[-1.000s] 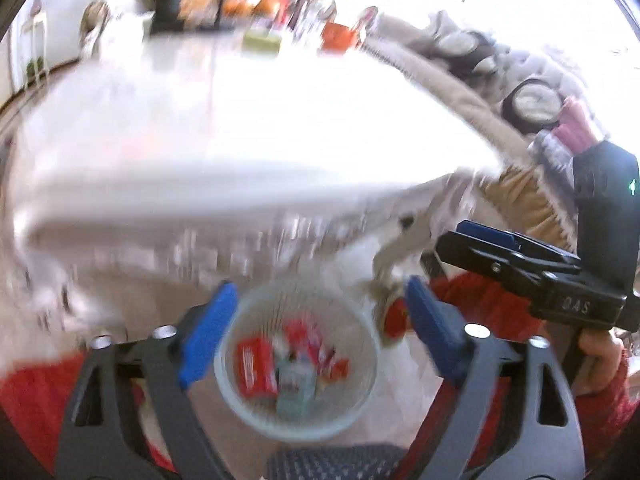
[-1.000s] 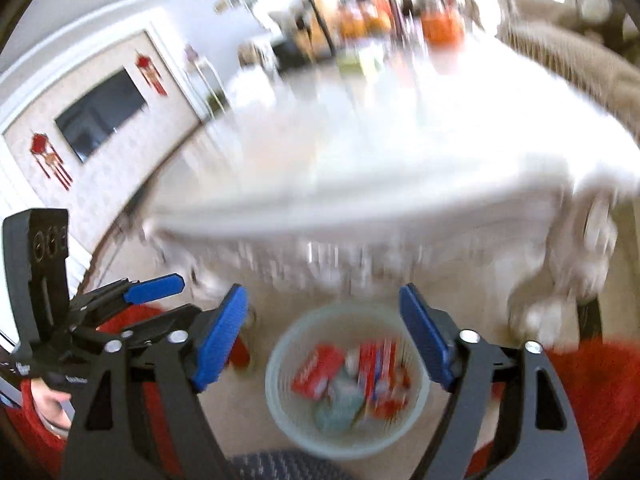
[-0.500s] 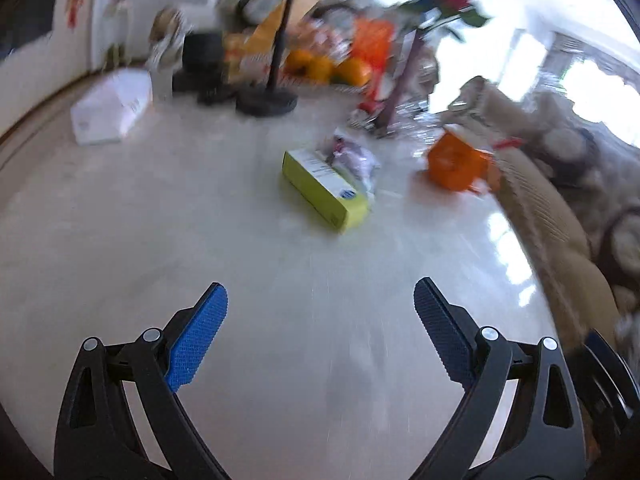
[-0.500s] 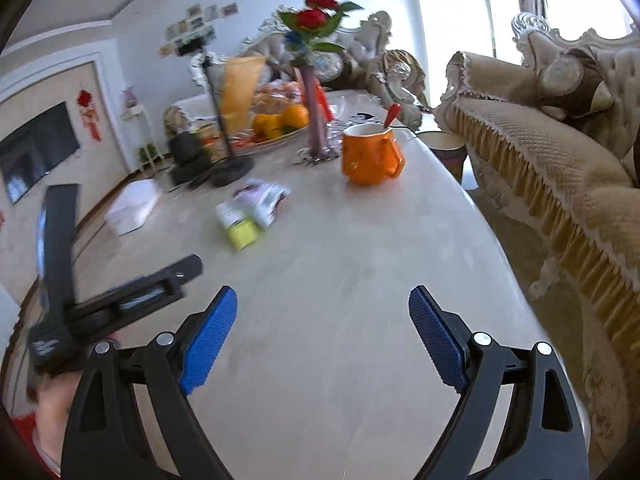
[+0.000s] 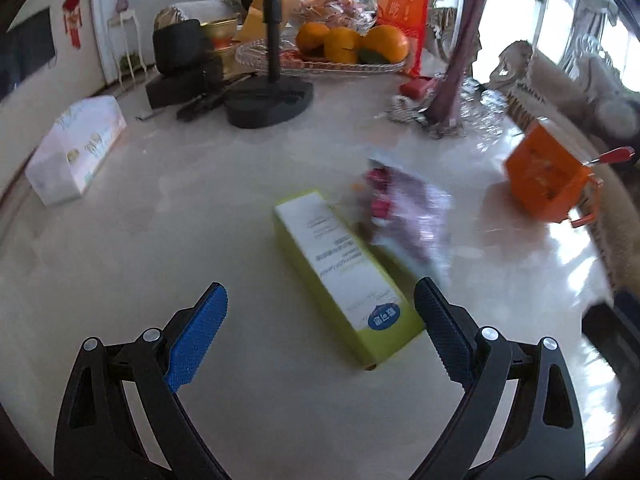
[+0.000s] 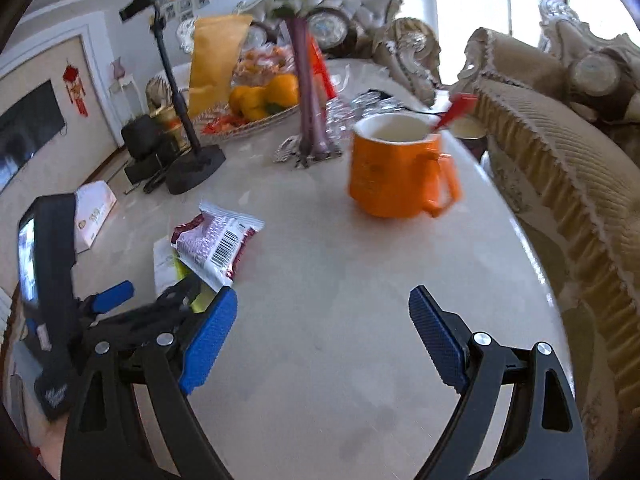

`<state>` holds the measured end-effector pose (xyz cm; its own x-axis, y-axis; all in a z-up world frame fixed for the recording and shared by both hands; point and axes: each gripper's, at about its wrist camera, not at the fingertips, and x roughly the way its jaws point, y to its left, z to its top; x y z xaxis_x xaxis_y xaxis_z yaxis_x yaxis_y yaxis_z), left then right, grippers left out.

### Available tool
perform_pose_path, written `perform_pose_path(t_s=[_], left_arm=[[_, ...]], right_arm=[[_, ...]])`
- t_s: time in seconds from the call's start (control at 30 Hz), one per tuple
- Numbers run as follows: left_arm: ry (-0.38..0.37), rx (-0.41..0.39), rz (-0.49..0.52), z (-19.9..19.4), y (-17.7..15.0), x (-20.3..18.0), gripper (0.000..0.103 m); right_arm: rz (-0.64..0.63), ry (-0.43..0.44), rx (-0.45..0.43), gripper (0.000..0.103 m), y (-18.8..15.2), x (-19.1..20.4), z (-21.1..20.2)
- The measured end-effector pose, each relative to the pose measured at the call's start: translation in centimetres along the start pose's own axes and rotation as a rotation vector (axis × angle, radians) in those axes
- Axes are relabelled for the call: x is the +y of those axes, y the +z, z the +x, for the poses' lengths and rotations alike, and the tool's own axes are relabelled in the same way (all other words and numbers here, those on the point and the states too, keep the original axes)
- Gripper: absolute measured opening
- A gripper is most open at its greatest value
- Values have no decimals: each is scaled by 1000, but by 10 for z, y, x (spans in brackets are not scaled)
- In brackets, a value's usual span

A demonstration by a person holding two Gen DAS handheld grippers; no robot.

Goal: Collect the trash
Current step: 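Grasp the yellow-green cleanser box with left tool while right grasps the white snack bag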

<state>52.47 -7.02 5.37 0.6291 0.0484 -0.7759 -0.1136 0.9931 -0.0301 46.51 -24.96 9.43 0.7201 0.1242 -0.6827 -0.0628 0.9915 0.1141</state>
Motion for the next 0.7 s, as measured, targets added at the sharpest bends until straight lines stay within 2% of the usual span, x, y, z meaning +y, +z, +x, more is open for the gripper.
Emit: perform_pose_path(t_s=[0.07, 0.17, 0.23, 0.37, 0.5, 0.6, 0.67, 0.7], left_arm=[[19, 12, 6, 4, 2, 15, 92], [-13, 46, 7, 12, 6, 35, 92], [-26, 46, 57, 15, 11, 38, 92], [-24, 79, 141, 25, 20, 34, 92], [1, 76, 176, 30, 27, 33, 92], [-10, 78, 193, 33, 31, 33, 92], [-37, 76, 202, 35, 32, 34, 89], [-66, 76, 199, 35, 33, 35, 82]], right_arm=[[4, 21, 13, 84, 4, 12, 11], [25, 54, 31, 83, 12, 33, 29], [23, 56, 46, 83, 19, 44, 40], [-21, 27, 103, 83, 38, 68, 68], [-93, -6, 146, 84, 48, 82, 90], [-129, -41, 191, 84, 48, 83, 105], [-127, -11, 220, 84, 44, 78, 114], [-138, -4, 186, 81, 43, 78, 111]])
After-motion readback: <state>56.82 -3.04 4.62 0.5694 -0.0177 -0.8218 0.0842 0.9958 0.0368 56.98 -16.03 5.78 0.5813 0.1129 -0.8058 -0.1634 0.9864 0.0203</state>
